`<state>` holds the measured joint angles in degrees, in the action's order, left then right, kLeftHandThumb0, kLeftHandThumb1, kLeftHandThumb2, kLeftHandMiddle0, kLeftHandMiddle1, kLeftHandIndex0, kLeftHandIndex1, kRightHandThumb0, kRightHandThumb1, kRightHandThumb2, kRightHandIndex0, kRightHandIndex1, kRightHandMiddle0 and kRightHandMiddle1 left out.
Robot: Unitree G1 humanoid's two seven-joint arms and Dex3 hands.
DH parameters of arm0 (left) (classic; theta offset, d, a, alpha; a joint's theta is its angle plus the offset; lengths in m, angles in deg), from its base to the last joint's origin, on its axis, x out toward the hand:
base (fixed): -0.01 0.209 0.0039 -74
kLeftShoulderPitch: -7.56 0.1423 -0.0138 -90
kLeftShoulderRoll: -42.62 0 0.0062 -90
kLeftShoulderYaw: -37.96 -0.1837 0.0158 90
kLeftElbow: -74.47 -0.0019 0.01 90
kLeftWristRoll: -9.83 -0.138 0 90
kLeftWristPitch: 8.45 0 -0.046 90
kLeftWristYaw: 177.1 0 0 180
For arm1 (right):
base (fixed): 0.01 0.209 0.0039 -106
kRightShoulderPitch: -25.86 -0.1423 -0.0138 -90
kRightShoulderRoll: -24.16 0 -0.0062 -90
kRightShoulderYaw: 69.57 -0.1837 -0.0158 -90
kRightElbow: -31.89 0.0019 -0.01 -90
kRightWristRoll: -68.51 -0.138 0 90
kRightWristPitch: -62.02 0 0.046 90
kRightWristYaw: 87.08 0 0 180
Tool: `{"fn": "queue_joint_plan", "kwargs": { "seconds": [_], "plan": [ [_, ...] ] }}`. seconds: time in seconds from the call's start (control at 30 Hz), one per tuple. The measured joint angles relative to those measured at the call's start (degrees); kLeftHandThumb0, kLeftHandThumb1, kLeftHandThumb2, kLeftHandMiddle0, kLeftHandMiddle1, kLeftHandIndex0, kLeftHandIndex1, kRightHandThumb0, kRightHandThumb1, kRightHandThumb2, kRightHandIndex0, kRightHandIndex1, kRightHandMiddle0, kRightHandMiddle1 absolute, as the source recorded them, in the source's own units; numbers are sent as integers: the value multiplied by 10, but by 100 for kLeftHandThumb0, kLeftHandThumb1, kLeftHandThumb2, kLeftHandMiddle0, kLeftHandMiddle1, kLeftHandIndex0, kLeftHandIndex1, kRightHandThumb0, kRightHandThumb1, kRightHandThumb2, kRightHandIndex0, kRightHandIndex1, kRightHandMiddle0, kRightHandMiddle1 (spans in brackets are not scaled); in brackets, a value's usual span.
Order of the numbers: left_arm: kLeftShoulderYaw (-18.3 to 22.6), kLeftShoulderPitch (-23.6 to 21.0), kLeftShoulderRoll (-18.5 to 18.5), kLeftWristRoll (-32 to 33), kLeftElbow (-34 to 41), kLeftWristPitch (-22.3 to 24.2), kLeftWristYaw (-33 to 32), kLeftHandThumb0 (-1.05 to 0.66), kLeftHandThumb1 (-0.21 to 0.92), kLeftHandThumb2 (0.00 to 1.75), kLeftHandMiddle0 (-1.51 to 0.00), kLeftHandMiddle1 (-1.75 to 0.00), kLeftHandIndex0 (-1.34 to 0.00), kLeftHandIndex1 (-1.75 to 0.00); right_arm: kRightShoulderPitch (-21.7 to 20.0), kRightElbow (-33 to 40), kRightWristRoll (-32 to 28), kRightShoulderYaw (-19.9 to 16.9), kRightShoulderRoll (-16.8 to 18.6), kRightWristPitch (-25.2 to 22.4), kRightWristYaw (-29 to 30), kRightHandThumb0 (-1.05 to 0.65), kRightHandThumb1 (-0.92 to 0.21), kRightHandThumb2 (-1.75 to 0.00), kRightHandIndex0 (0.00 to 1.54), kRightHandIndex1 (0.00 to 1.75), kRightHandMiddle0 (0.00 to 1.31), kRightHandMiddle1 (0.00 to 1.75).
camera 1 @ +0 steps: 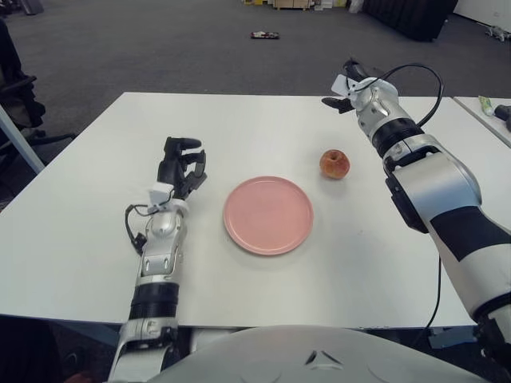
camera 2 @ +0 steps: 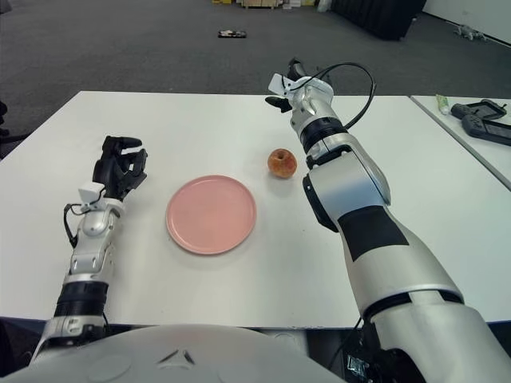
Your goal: Put the apple into the plate.
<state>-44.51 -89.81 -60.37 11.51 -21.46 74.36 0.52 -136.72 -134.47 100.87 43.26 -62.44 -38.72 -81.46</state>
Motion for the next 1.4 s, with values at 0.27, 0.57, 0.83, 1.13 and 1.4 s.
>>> {"fn": "queue_joint_plan", "kwargs": {
  "seconds": [0.27,0.57,0.83,1.13,1.4],
  "plan": [
    [-1,-70,33,-2,-16,-29,19,-35,92,53,-45,-138,-19,-175,26,2,-4,-7,10,2,13,-75,-67,-76,0,42,0,35],
    [-1,-74,34,11,-35,-63,42,-35,92,53,-46,-139,-19,-175,78,12,-24,-24,24,-1,31,-77,-68,-74,0,43,0,32],
    [-2,-73,30,25,-33,-77,55,-35,92,53,-46,-140,-20,-175,109,27,-38,-37,37,-18,32,-77,-68,-74,0,34,0,22],
    [-1,-63,27,33,-27,-80,61,-35,92,53,-46,-140,-20,-175,135,52,-47,-45,48,-31,41,-75,-68,-75,0,34,0,16],
    [4,-59,32,34,-31,-91,63,-35,92,53,-48,-139,-20,-175,155,69,-60,-58,56,-36,52,-70,-65,-79,0,39,0,18]
  ]
}}
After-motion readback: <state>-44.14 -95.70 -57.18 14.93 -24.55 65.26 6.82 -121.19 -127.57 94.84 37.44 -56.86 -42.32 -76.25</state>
